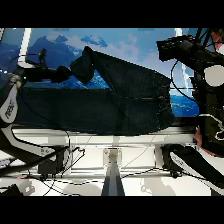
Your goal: Fold the clothes and pants, and hang the long-sleeved shirts on hangers.
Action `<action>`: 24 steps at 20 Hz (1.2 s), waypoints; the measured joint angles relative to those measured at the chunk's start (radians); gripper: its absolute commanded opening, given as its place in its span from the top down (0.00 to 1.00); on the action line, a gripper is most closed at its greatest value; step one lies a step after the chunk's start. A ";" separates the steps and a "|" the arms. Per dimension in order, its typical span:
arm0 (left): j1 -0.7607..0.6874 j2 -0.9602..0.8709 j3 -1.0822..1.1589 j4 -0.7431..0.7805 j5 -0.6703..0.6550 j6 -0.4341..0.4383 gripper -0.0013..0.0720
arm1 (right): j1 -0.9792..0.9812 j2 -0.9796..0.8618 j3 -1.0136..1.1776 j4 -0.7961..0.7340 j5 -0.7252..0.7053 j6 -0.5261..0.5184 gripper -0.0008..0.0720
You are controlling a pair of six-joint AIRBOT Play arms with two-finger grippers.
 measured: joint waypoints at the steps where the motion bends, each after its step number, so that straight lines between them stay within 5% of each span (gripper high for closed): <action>1: -0.018 -0.018 0.000 -0.007 0.041 0.005 0.33 | 0.000 0.000 0.000 0.000 0.000 0.000 0.30; 4: -0.072 -0.046 0.001 -0.025 0.153 0.018 0.63 | 0.000 0.000 0.000 0.000 0.000 0.000 0.30; 6: -0.111 -0.055 0.001 -0.024 0.249 0.018 0.95 | 0.000 0.000 0.000 0.000 0.000 0.000 0.30; 12: -0.129 -0.014 0.034 -0.037 0.386 0.019 0.96 | 0.000 0.000 0.000 0.000 -0.012 -0.001 0.30; 20: 0.063 0.258 0.065 -0.016 0.416 0.018 0.95 | -0.039 -0.002 0.000 -0.080 -0.107 -0.010 0.30; 21: 0.084 0.281 0.066 -0.006 0.412 0.019 0.85 | -0.056 -0.004 0.000 -0.085 -0.101 -0.010 0.30; 22: 0.104 0.298 0.066 0.016 0.400 0.019 0.35 | -0.074 -0.009 0.000 -0.090 -0.088 -0.010 0.30; 23: 0.119 0.309 0.066 0.040 0.393 0.018 0.04 | -0.090 -0.015 0.000 -0.093 -0.070 -0.010 0.30; 24: 0.130 0.318 0.066 0.071 0.383 0.018 0.05 | -0.106 -0.023 0.000 -0.097 -0.050 -0.011 0.30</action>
